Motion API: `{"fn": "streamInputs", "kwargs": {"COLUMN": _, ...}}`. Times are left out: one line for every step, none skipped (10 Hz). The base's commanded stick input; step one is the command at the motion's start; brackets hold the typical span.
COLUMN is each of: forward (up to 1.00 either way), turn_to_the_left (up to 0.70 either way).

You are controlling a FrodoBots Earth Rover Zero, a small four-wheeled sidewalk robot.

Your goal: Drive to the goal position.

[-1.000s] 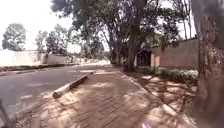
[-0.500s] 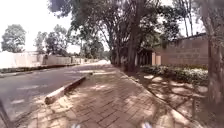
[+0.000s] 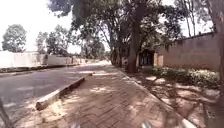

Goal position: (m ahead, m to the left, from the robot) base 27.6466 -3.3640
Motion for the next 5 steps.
{"fn": "streamInputs", "kwargs": {"forward": 0.5, "turn_to_the_left": 0.0}}
{"fn": "streamInputs", "kwargs": {"forward": 0.5, "turn_to_the_left": 0.0}}
{"fn": "streamInputs", "kwargs": {"forward": 0.5, "turn_to_the_left": 0.0}}
{"fn": "streamInputs", "kwargs": {"forward": 0.5, "turn_to_the_left": 0.0}}
{"fn": "streamInputs", "kwargs": {"forward": 0.5, "turn_to_the_left": 0.0}}
